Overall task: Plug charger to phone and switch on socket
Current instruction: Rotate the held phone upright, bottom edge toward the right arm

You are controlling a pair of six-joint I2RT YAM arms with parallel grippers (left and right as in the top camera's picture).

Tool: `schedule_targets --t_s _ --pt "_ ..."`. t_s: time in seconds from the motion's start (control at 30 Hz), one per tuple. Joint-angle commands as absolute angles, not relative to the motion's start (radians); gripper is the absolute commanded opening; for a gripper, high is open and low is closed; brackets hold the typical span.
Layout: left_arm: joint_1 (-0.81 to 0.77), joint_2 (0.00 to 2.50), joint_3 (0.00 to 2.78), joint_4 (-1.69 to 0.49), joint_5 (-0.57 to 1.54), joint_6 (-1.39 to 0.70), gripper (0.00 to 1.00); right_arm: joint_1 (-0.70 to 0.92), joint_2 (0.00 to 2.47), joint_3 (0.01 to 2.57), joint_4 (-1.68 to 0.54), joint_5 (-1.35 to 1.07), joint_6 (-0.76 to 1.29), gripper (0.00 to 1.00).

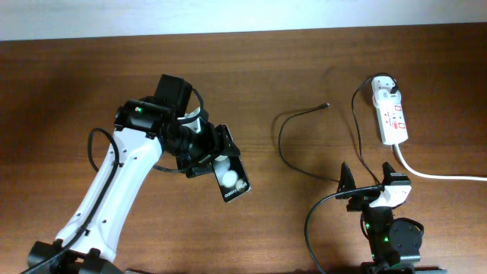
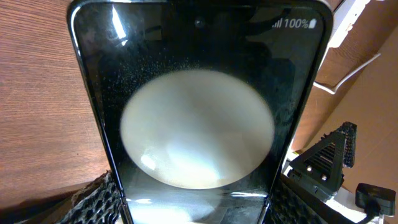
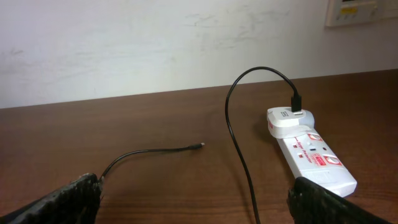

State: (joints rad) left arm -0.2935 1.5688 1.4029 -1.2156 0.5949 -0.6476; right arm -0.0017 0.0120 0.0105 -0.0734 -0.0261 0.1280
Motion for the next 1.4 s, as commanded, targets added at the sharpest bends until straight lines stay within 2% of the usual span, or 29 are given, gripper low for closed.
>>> schedule_targets --t_s 0.0,0.2,0.3,0.43,0.53,0.77,1.37 --pt "-0.294 1.579 1.430 -1.213 0.603 -0.635 0.57 0.006 0.006 0.006 -0.079 -0.025 0.128 0.99" --pt "-0.294 1.749 1.430 -1.261 0.735 -0.535 0.57 0.006 0.006 0.006 -0.079 -0.025 0.128 0.99" --pt "-0.294 1.752 1.430 -1.368 0.745 -0.489 0.57 0.006 0.006 0.006 -0.079 -0.025 0.128 0.99" --pt "-0.294 1.752 1.430 -1.409 0.874 -0.453 0.56 0.006 0.006 0.006 -0.079 -0.025 0.128 0.99" --pt "-0.287 1.752 1.430 -1.412 0.876 -0.443 0.57 0.006 0.006 0.006 -0.079 -0.025 0.128 0.99" --pt "-0.151 1.752 1.430 -1.344 0.864 -0.389 0.56 0.006 0.006 0.006 -0.079 -0.025 0.128 0.99" --pt "-0.150 1.752 1.430 -1.367 0.834 -0.387 0.57 0.006 0.006 0.006 -0.079 -0.025 0.128 0.99"
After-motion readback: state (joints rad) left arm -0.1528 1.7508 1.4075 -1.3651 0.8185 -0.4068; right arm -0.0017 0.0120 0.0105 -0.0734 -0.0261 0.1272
